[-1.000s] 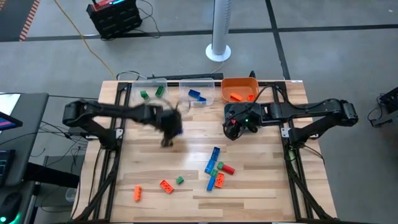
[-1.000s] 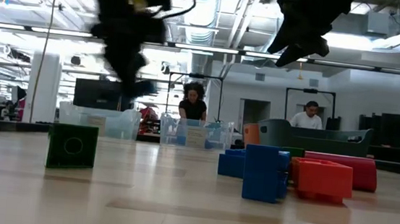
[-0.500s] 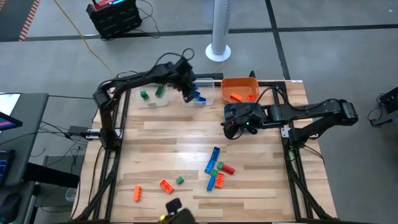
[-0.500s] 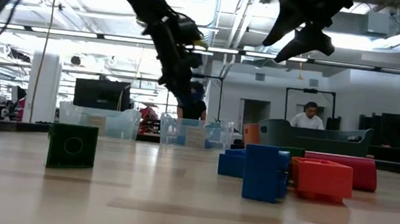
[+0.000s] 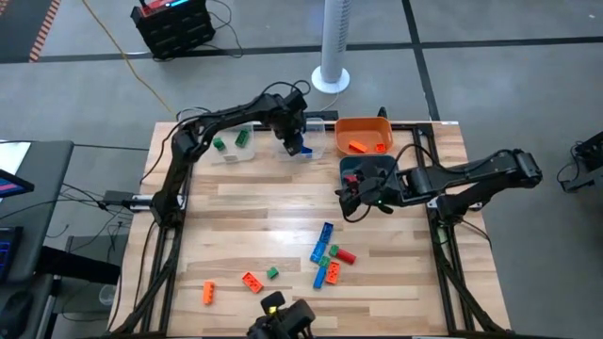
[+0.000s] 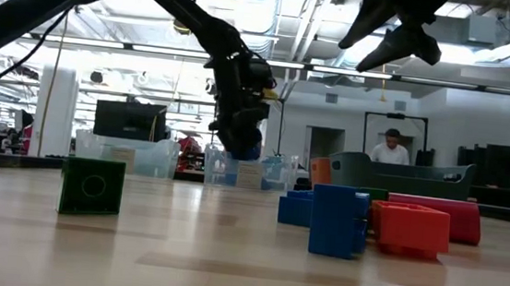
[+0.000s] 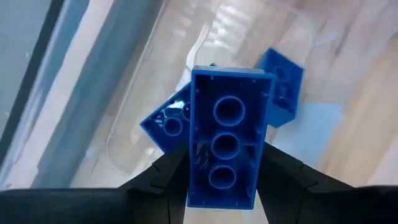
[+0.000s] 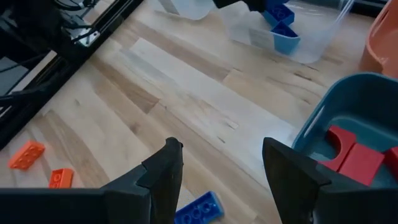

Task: Sort blocks
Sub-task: Put the blue game piece into the right transparent bin, then put the red block into the blue bin

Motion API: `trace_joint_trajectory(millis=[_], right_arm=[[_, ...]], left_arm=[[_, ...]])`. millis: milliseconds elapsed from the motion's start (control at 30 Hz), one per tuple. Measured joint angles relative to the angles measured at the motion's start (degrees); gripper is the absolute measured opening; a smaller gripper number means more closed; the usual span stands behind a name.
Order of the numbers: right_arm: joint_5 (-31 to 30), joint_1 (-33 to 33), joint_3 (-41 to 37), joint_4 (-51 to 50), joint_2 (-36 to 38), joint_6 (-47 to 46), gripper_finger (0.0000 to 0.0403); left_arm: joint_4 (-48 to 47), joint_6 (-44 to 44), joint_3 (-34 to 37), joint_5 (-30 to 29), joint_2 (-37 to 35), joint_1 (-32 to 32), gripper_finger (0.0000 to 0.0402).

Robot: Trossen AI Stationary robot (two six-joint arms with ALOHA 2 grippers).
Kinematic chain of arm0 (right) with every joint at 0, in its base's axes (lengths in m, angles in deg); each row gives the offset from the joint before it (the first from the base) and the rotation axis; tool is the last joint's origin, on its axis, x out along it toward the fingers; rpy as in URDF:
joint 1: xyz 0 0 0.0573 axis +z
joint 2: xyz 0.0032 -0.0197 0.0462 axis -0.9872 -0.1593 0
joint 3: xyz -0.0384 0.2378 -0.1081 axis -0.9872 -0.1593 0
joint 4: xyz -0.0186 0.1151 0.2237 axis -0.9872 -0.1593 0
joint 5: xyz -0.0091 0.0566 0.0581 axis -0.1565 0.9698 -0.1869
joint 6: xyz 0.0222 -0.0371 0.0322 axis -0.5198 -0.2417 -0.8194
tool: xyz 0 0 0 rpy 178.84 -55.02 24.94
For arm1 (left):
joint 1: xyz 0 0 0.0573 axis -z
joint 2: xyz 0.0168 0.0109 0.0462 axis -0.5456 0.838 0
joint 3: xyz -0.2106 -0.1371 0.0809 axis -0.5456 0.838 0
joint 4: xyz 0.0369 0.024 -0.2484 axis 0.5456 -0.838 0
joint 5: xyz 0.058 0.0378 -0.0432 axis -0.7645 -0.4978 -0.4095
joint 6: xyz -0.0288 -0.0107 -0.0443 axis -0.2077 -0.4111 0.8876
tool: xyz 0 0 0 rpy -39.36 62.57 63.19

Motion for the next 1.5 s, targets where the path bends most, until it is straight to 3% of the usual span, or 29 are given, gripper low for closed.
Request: trace_joint_trajectory(millis=[133,400,633,933,1167,1500], right_arm=[[-0.59,0.44,0.0,-0.09,0.0,-0.32,0.0226],[-0.68,0.4,0.0,-0.41,0.0,-0.07,0.0226],[-0.66,0.57,0.0,-4.04,0.0,0.45,0.0226],[2.52,0.18,0.0,-3.67,0.0,6.93,0.0226],[11.5,-1.17,0.0,-3.43,0.0,15.6,0.0226],[21.43,0.08,0.0,-8.51,-1.8,25.08,0.023]], left_arm=[[-0.1,0.07,0.02,-2.9,0.17,0.02,0.0173],[-2.46,-1.29,-0.07,-3.27,-1.91,-0.31,0.0231],[0.34,-2.88,-0.17,-4.34,-10.53,1.32,0.022],[0.87,-4.19,1.12,-6.17,-22.78,9.13,0.02],[1.1,0.69,15.14,-6.61,-33.33,16.11,0.0196],[5.82,22.7,44.28,-6.91,-52.69,26.18,0.0196]])
